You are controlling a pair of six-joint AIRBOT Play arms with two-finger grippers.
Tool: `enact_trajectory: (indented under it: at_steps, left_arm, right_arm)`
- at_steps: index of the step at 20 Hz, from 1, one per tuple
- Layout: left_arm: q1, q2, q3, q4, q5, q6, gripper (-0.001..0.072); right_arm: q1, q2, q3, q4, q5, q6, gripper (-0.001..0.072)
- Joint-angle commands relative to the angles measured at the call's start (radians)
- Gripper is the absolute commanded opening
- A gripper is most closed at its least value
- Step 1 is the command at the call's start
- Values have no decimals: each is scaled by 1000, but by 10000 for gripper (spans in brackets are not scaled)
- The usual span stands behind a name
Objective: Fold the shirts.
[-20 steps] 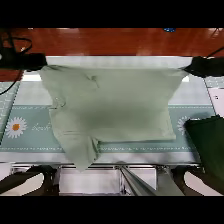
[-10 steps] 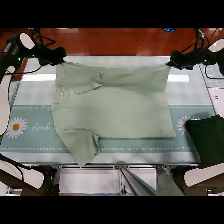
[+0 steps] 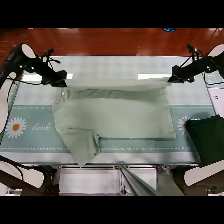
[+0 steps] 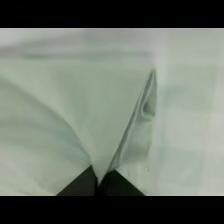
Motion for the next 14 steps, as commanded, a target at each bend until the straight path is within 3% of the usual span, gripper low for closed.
enact_trajectory:
  at_steps: [1, 10, 11, 12, 13, 14]
  left_arm:
    - [15, 22, -95, -3, -61, 55, 20]
    - [27, 18, -97, -3, -100, 75, 20]
    - [27, 16, -97, -2, -116, 74, 27]
    - [27, 16, -97, 1, -136, 67, 145]
    - [27, 16, -97, 2, -159, 67, 406]
    - [29, 19, -97, 18, -185, 48, 508]
  right_arm:
    - [-5, -1, -58, -35, 48, -5, 22]
    - [13, -28, -82, -102, 84, 35, 22]
    - [13, -30, -88, -103, 75, 48, 80]
    - [13, -30, -92, -101, 74, 73, 302]
    - [13, -27, -92, -100, 89, 79, 412]
    - [8, -18, -92, -103, 109, 82, 412]
